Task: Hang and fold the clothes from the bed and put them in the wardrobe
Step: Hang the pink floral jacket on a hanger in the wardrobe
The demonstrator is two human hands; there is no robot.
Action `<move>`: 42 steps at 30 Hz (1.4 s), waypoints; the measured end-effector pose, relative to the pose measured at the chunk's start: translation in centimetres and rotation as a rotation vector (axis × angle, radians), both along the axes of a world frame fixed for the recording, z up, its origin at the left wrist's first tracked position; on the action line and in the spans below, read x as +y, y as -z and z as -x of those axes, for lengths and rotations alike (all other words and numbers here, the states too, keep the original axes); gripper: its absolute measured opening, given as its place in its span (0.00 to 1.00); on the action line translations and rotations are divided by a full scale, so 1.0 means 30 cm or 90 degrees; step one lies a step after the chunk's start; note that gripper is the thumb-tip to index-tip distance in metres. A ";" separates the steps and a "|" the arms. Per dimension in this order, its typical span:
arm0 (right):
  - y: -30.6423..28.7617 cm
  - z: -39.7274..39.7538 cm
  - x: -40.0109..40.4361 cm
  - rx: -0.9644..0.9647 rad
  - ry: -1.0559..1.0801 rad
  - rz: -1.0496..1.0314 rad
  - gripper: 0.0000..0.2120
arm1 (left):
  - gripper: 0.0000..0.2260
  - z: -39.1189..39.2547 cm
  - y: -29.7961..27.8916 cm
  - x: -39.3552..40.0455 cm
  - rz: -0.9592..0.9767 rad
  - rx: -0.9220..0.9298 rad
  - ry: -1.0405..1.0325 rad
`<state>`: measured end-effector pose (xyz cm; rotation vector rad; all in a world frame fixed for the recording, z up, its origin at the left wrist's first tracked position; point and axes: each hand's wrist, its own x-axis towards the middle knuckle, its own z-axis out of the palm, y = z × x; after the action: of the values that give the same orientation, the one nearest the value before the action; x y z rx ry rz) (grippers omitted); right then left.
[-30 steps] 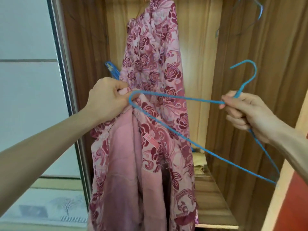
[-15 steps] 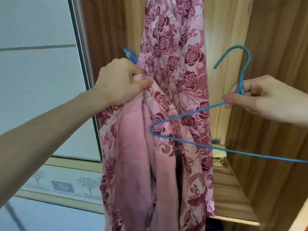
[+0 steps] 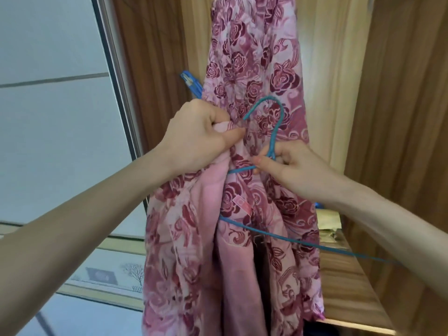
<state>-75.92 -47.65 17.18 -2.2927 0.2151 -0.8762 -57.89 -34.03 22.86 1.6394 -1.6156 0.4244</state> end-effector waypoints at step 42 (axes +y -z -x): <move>0.348 -0.233 0.012 0.253 -0.190 0.081 0.36 | 0.20 -0.142 0.135 0.080 0.054 0.051 0.056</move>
<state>-68.93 -47.29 6.73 -2.5166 -0.0150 -0.2880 -53.62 -31.64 18.81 1.4980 -1.5831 0.3721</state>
